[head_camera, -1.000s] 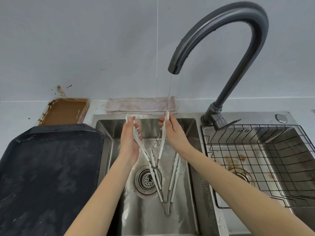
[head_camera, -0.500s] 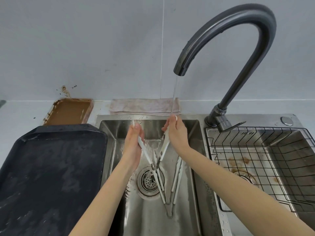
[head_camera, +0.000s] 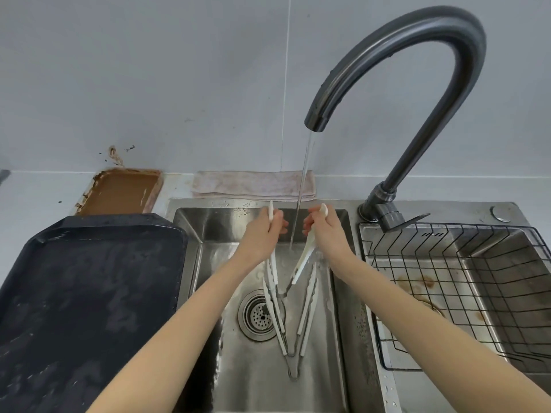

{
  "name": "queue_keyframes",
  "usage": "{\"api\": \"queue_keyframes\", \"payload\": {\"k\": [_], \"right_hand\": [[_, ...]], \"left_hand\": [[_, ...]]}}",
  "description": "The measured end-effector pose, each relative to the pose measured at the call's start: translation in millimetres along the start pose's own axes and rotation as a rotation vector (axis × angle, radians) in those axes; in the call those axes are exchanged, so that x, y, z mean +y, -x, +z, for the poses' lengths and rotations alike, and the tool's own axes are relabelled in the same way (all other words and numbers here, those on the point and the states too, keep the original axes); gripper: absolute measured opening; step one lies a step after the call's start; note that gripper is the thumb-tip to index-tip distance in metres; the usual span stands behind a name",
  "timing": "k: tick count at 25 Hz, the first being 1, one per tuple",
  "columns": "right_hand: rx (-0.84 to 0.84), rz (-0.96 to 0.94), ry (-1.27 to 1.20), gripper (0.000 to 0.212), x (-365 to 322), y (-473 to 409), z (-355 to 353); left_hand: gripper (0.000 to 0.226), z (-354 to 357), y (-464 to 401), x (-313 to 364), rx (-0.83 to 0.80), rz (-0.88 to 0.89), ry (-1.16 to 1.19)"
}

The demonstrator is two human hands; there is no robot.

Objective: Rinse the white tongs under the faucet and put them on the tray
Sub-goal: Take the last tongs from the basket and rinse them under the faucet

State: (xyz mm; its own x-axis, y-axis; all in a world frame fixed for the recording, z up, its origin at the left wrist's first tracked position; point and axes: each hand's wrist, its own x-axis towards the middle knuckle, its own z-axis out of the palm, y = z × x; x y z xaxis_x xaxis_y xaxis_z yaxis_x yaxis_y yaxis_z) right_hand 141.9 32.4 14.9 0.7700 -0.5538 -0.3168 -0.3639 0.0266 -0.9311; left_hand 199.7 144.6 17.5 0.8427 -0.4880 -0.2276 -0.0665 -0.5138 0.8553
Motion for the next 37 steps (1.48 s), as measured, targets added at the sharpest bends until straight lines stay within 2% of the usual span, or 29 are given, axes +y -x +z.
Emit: {"api": "queue_keyframes", "payload": {"k": [5, 7, 10, 15, 17, 19, 21, 27, 32, 37], "right_hand": [[0.034, -0.094, 0.213, 0.017, -2, 9, -25], [0.076, -0.121, 0.290, 0.021, -2, 9, -31], [0.115, -0.091, 0.294, 0.024, -2, 7, -38], [0.164, -0.023, 0.252, 0.016, -2, 8, -48], [0.174, 0.010, 0.231, 0.018, -3, 13, -50], [0.165, 0.041, 0.189, 0.026, -5, 16, -51], [0.121, 0.073, 0.169, 0.034, -9, 17, -50], [-0.026, 0.129, 0.249, 0.039, 9, 25, -46], [-0.100, 0.156, 0.316, 0.039, 37, 31, -39], [-0.174, 0.291, 0.410, 0.038, 78, 37, -34]], "left_hand": [[0.031, 3, -24, 18, -0.019, 0.085, -0.424], [0.034, 3, -26, 23, -0.016, 0.083, -0.522], [0.041, 6, -27, 29, -0.017, 0.057, -0.467], [0.032, 13, -21, 39, -0.106, 0.071, -0.425], [0.036, 14, -17, 38, -0.157, 0.078, -0.417], [0.041, 12, -12, 35, -0.215, 0.059, -0.314], [0.045, 8, -7, 27, -0.229, 0.006, -0.171], [0.038, -6, 12, -17, -0.150, -0.106, 0.031], [0.034, -5, 31, -52, -0.147, -0.206, 0.085], [0.026, 6, 53, -88, -0.181, -0.348, 0.154]]}}
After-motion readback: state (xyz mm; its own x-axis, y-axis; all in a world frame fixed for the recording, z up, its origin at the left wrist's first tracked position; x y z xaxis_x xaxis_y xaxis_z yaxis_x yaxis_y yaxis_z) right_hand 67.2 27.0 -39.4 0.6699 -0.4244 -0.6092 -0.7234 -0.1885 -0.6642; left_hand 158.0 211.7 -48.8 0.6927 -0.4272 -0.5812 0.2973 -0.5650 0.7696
